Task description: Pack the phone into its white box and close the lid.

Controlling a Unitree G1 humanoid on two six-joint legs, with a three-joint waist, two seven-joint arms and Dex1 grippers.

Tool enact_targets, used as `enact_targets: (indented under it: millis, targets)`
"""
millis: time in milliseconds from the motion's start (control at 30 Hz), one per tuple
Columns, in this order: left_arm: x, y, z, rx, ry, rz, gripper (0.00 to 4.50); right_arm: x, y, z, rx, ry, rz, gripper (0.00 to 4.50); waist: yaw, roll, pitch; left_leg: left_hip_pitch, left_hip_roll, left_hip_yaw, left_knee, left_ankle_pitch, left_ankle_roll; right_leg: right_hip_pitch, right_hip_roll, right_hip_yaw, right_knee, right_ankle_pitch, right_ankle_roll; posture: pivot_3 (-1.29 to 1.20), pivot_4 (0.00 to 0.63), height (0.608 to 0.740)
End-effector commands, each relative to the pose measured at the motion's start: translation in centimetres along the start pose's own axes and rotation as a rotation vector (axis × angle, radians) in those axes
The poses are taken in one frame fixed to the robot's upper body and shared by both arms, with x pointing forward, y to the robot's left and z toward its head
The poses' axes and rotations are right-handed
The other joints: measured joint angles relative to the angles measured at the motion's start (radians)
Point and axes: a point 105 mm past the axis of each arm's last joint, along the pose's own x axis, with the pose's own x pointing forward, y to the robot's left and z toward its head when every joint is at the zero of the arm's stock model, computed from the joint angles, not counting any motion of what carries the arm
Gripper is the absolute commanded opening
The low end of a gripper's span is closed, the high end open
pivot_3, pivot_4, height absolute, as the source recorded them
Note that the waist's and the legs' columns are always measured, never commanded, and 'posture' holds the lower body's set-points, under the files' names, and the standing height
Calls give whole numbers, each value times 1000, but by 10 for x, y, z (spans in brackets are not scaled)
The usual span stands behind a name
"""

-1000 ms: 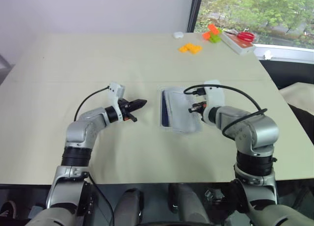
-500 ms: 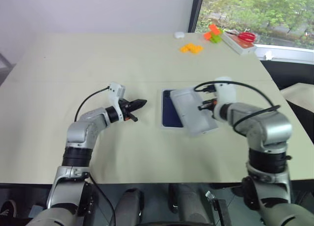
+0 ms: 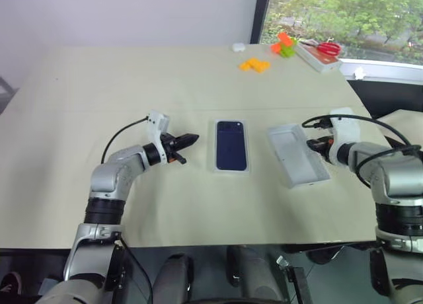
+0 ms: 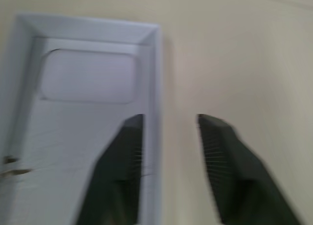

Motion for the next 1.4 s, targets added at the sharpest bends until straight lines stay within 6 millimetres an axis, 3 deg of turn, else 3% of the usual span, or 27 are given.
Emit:
enact_targets:
  millis: [33,67,200,300,400,500,633,767,1100,1400]
  targets:
    - [-1,-5,13,30,-33,-19,0,-10,4,26,-11,-80,44,3870,1,0,0,0,0,0,0,0,0,0,0,0,0,0,0,0,150,740]
    - [-2,-6,13,30,-36,-24,0,-14,12,33,-4,-88,85,4377,-1,0,0,0,0,0,0,0,0,0,0,0,0,0,0,0,150,740]
    - [-4,-11,21,93,-58,-48,0,-26,50,54,57,-112,211,4451,-4,0,0,0,1,0,0,0,0,-1,0,1,0,0,0,0,150,740]
    - [-4,-11,24,96,-60,-41,0,-26,81,47,35,-86,271,4451,4,1,0,0,1,-3,0,0,0,-1,0,-1,1,0,0,0,150,740]
    - [-4,-11,26,104,-62,-35,0,-20,99,24,-67,-40,248,4451,9,1,0,-1,0,-4,0,0,0,0,-1,-2,0,0,0,0,150,740]
    - [-4,-12,27,101,-65,-34,0,-18,99,7,-131,-8,196,4451,5,1,0,-2,-3,-3,0,0,0,0,-5,-2,0,0,0,0,150,740]
    - [-6,-13,23,90,-63,-29,0,-18,88,2,-83,17,142,4451,1,1,0,-2,-6,0,0,0,0,-1,-8,-1,-1,0,0,0,150,740]
    - [-5,-13,21,83,-62,-20,0,-19,88,-3,-29,52,150,4451,2,1,0,-1,-4,-1,0,0,0,0,-6,-1,0,0,0,0,150,740]
    - [2,-18,16,70,-58,-33,0,-16,84,7,136,136,252,4451,1,1,0,0,-1,-2,0,0,0,0,-2,-1,0,0,0,0,150,740]
    - [4,-22,11,48,-69,-29,0,-5,87,2,126,224,252,4451,0,1,0,-1,-2,-1,0,-1,1,0,-3,-1,0,0,0,0,150,740]
